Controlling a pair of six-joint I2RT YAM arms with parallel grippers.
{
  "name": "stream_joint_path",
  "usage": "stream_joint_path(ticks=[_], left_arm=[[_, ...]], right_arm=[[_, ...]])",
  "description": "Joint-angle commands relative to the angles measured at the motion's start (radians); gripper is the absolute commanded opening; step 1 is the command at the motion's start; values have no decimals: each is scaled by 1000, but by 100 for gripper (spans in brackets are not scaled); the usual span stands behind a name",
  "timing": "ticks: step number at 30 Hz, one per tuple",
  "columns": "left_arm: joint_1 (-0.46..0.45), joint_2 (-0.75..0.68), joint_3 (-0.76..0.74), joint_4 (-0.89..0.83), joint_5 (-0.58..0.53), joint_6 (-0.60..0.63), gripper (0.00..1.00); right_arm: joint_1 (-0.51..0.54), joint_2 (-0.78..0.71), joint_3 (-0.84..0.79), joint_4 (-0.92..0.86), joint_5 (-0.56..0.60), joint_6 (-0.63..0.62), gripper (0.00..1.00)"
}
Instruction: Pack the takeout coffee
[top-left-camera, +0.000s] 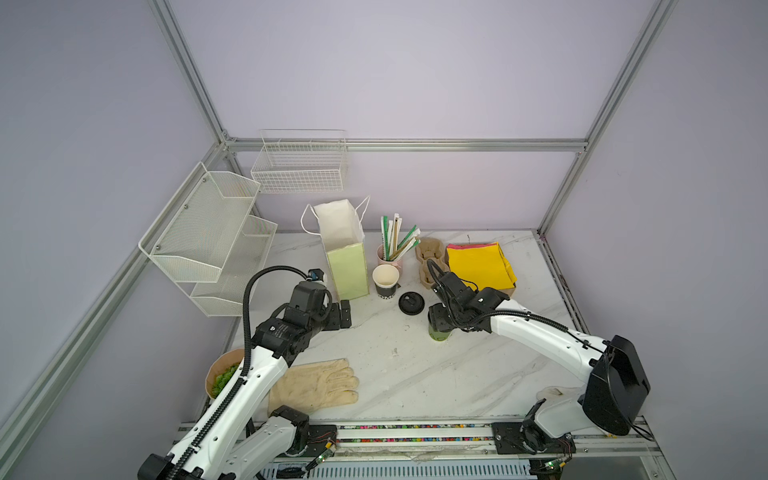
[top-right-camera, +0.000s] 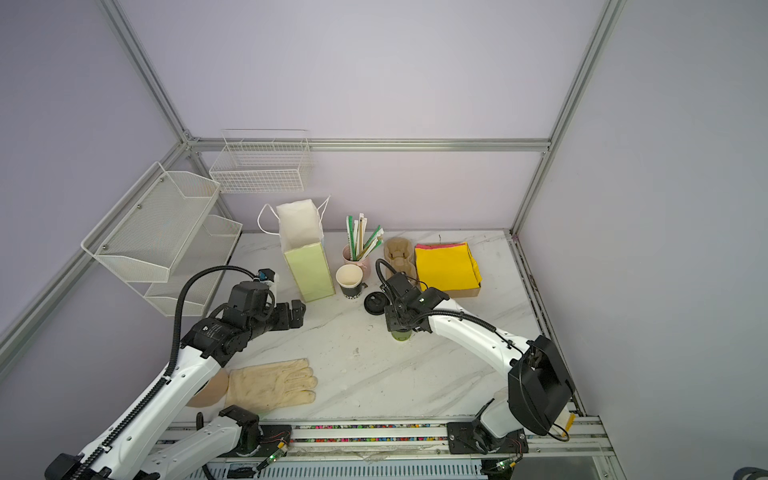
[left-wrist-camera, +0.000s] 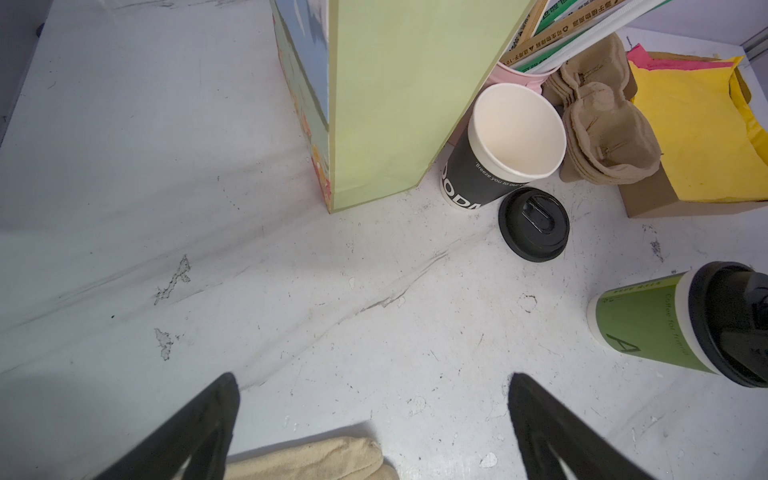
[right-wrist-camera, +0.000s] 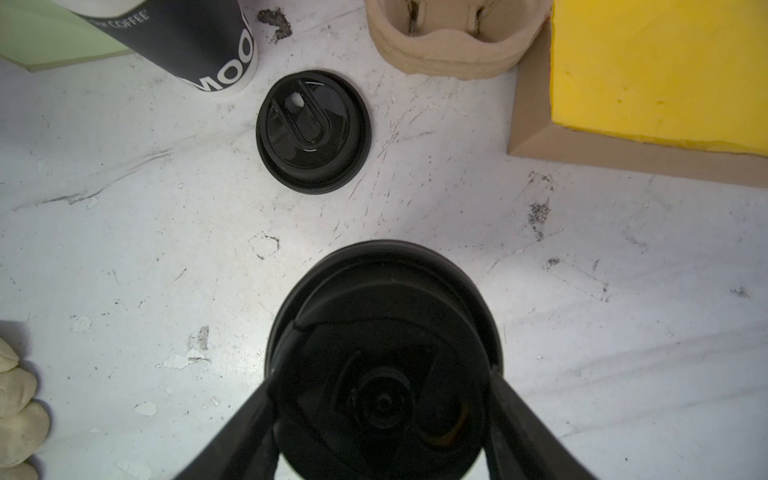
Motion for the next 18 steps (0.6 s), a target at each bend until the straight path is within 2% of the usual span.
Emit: stream_joint_path(ticks=[1,7,14,18], left_arm=[[-1,8,24,5,29,21,100],[-4,64,37,8,87,12,100],[-36,185,87,42,251,-89,100],[-83,229,100,61,235,-111,100]], right_arm=[[6,120,-73,-142,-94,-24,60],[5,120,6,-220,-50,-29,60],[-4,127,13,-216,-79,-59,61],[-12,131,-9,-207,-74,-71,60]])
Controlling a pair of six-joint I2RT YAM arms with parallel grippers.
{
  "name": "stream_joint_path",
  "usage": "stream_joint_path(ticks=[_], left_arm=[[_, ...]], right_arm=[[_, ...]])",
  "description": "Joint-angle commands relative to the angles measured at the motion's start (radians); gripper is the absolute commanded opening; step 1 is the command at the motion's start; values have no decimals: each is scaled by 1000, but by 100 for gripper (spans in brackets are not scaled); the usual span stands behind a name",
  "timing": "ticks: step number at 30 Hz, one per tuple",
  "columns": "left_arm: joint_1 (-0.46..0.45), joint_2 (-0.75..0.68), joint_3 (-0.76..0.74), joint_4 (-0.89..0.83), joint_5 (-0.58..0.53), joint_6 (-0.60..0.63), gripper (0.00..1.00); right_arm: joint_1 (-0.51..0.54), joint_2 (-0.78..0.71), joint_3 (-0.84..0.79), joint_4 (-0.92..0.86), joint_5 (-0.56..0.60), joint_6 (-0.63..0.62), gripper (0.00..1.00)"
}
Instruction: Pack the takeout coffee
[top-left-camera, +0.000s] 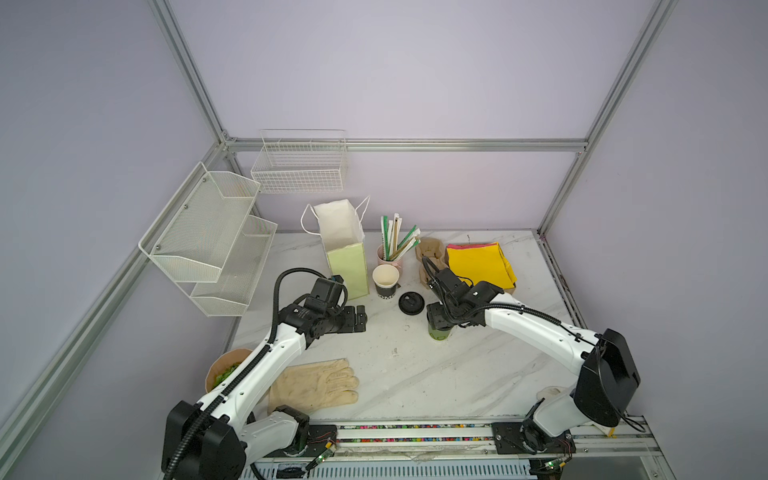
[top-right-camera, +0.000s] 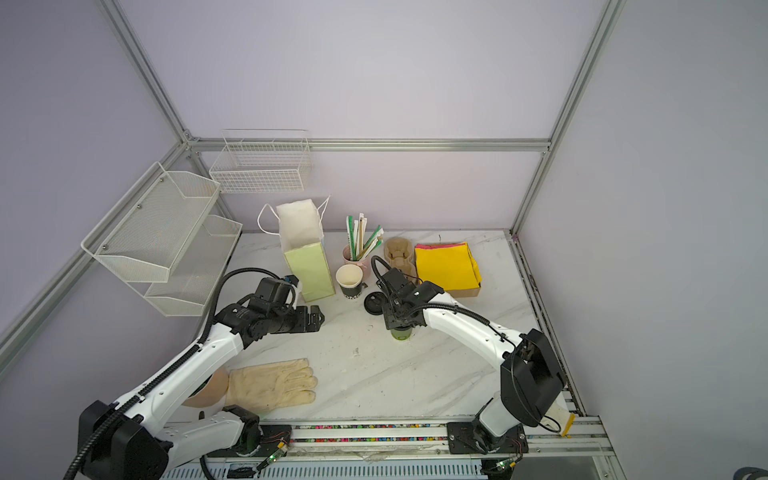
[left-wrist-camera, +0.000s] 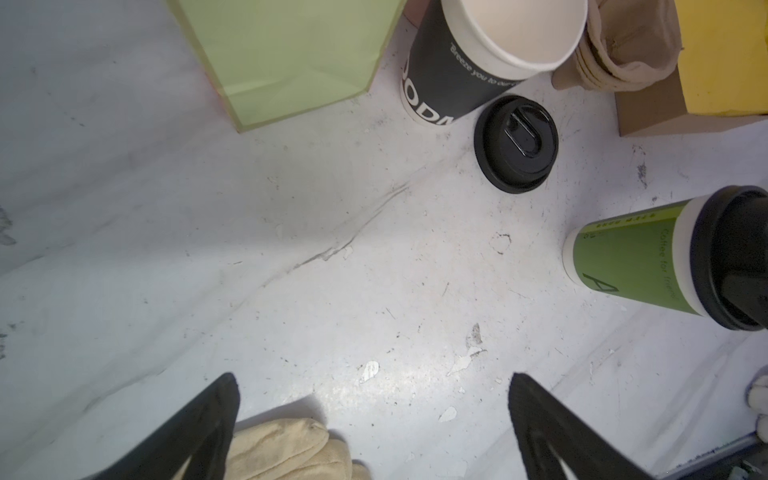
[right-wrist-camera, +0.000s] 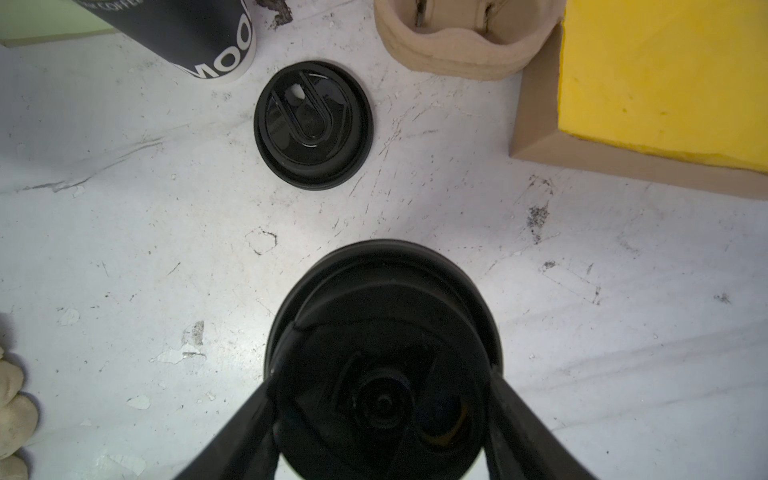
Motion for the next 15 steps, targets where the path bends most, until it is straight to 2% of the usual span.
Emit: stream_joint_path(ticks=[1,8,15], left_arm=[[-38,16,103,43,36,-44,100],[-119,82,117,78,22,-95,100],[-182,215,242,122,58,-132,100]], right_arm=[[-11,87,-94,-120,-78,-25,60],[-14,90,-106,-111,-100,-20,60],[-18,80,-115,-87,-131,-16,60]])
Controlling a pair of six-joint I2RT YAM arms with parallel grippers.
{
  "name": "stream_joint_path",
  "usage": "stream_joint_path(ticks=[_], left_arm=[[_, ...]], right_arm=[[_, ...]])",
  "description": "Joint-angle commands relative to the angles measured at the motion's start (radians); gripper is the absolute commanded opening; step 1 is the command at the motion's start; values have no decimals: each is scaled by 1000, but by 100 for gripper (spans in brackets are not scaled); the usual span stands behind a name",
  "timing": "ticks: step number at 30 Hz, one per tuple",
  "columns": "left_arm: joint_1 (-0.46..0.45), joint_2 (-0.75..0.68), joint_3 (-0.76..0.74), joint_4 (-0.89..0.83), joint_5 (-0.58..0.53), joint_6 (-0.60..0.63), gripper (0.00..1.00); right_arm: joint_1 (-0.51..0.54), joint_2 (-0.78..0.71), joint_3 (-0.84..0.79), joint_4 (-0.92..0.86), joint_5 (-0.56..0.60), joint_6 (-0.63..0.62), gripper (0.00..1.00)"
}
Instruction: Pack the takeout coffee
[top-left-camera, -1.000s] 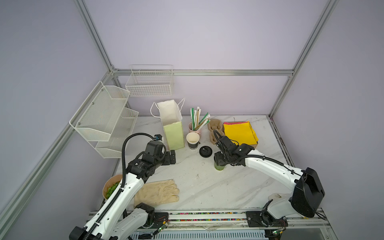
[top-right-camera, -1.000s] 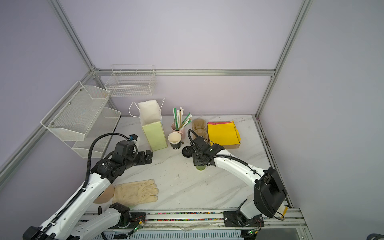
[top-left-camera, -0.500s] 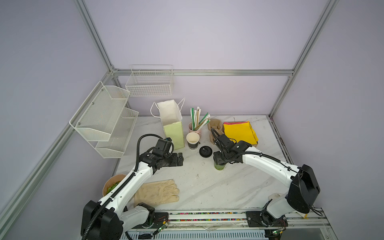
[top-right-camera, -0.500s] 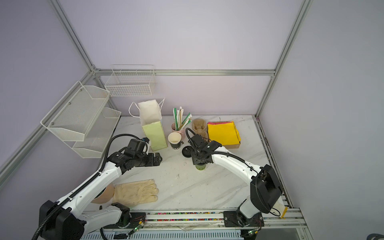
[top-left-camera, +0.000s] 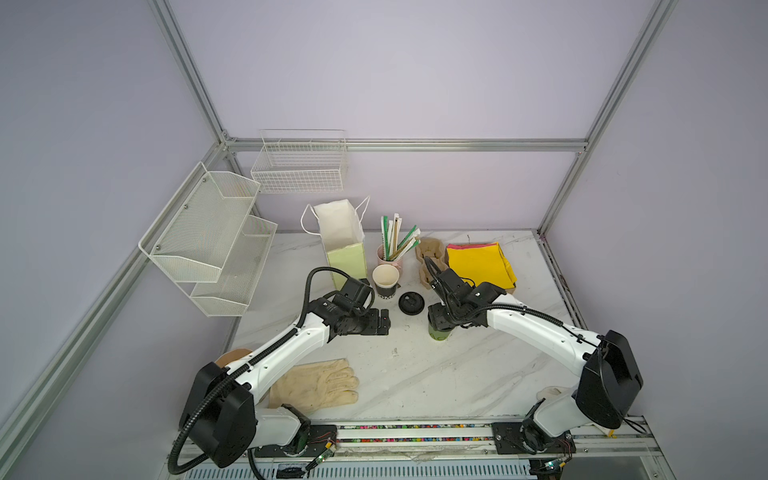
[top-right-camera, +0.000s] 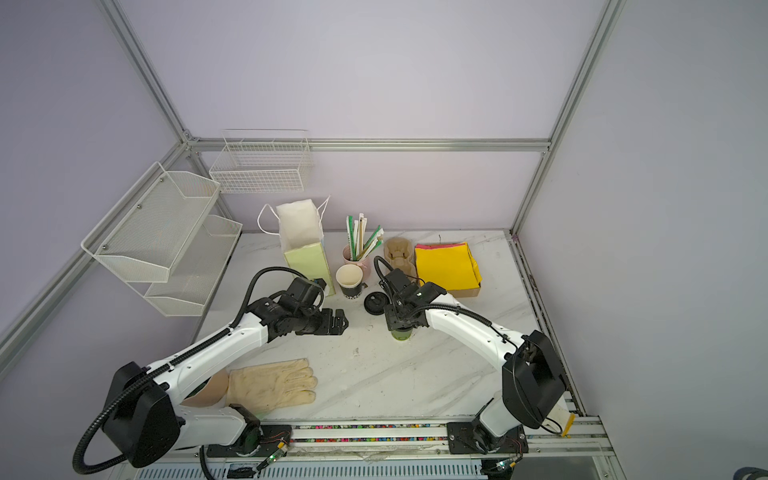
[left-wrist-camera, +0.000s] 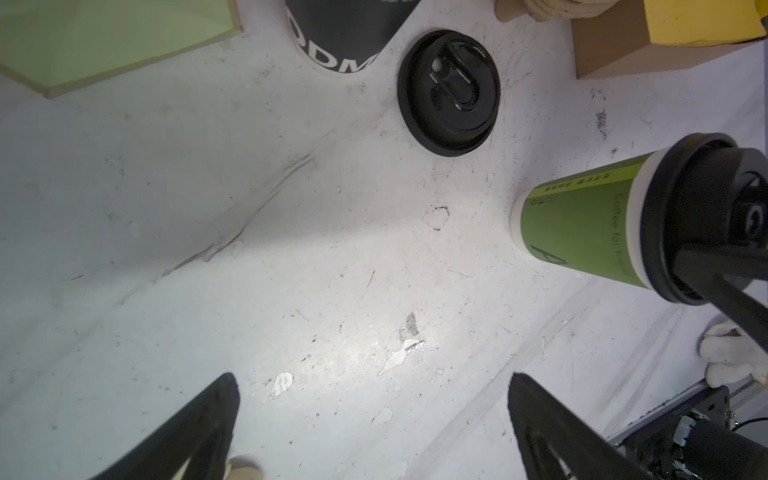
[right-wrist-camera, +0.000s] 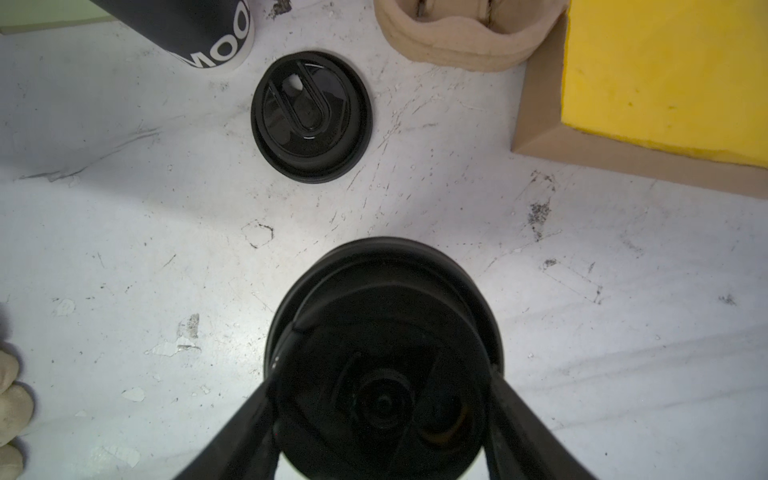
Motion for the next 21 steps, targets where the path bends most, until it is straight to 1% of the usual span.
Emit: stream_joint_path(ticks=[1,3,6,10,12,18,21], left_arm=[[-16,38,160,57,32,-34,100],[-20,81,180,58,36,-34,100],[-21,81,182,59,16,-31,100],[-20,56,180,56,-31,-19,100],[-20,11,191,56,-42,-9,100],[-18,-18,265,-12,-83,43,100],[-15,-42,292,-49,-117,68,100]], right_arm=[[-3,91,-98,-95,-115,-4,59],[-3,92,-116,-86,-113,-2,60],[-4,87,-115,-98,-73,16,59],[-22,49,-58,-110,-48,35,59],[-41,45,-36,-112,-59,31,59],[-103,23,17,-113,-96,14,59],[-117,12,56,-137,-63,13,59]])
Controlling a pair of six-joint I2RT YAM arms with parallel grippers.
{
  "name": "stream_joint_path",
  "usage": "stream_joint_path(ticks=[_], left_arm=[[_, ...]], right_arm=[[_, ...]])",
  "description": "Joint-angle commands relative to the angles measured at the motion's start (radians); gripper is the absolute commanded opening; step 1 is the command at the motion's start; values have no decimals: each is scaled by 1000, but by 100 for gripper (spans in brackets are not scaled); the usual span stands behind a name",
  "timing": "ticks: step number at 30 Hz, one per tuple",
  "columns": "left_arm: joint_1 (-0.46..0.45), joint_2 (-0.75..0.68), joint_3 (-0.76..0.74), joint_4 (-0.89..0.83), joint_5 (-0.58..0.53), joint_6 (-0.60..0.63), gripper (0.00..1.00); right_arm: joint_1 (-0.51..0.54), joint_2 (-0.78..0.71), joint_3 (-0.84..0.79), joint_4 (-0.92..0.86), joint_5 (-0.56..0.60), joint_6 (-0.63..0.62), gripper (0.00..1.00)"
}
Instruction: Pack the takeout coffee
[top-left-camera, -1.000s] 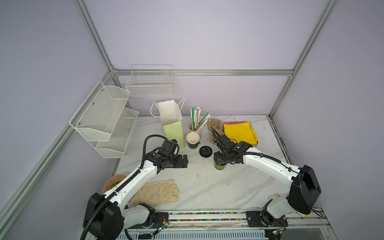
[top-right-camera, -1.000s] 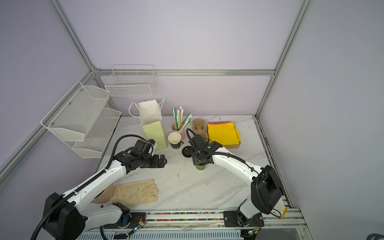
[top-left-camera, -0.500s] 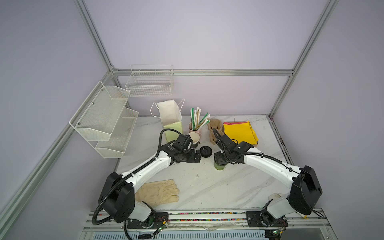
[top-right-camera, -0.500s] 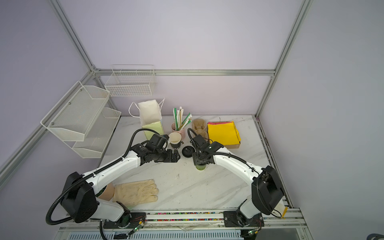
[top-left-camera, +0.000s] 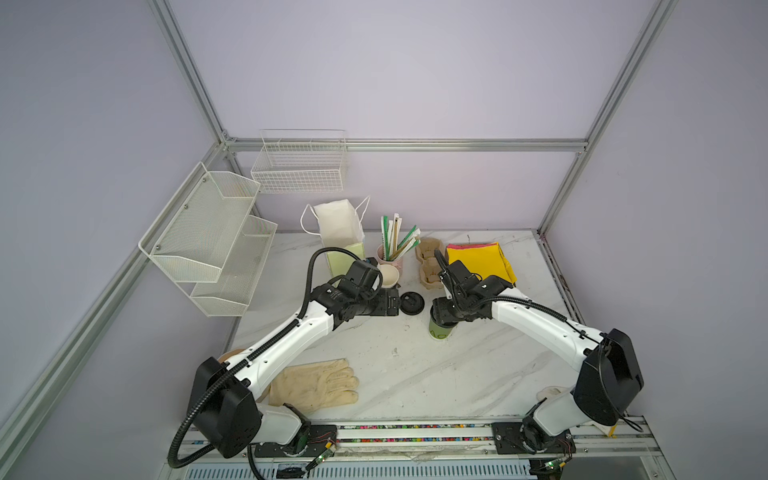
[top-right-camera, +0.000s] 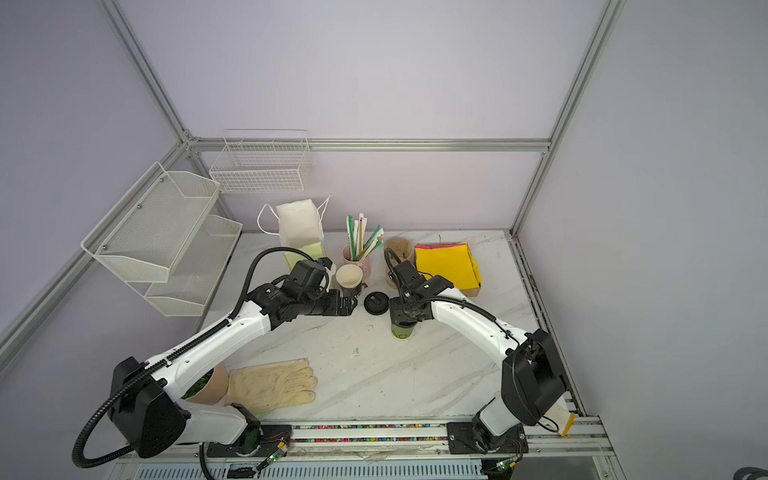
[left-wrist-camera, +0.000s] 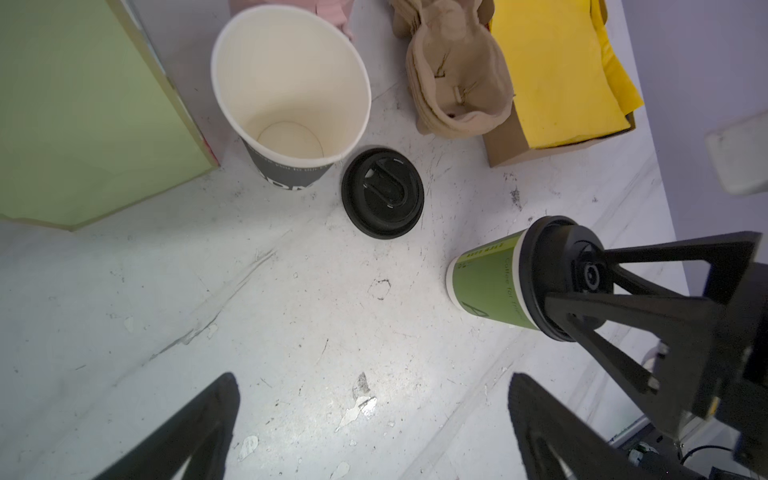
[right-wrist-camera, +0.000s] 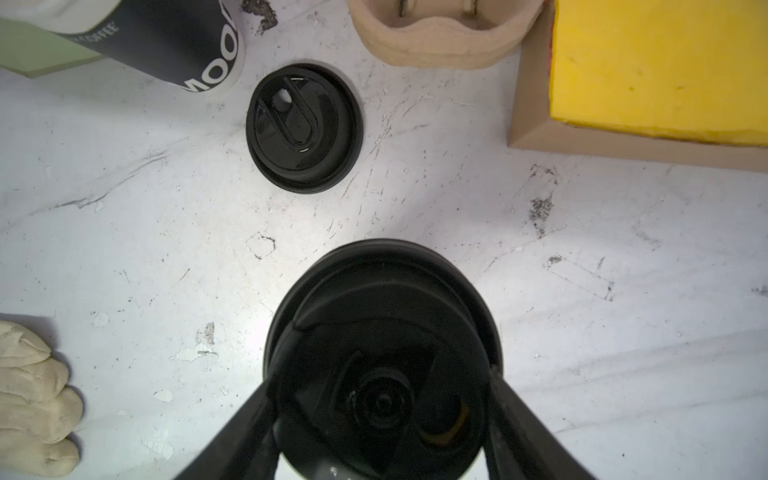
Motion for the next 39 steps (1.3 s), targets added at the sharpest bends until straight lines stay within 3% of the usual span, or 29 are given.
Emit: stream_joint_path(ticks=[1,10,16,23,30,39], left_arm=[[5,-55,119,-44,-58,58,100],[37,-153,130,-109,-145,145,100],[78,-208,79,-108,-199,232,100],[116,-279,-38,-47,-248,273,100],[119,-285,-93,-28,-237,279,100],[119,-299,-109,-26,-239,286,100]], right_arm=[[-20,13,30,-130,37,5,59],[-115,-67,66,-160,136,18,58],[-259,-93,60,-124,172,-9,58],[-443,-49,53,-40,97,-5,58],[-520,-30,48,-20,131,-19,59],[-531,0,28,-10,121,-26,61]])
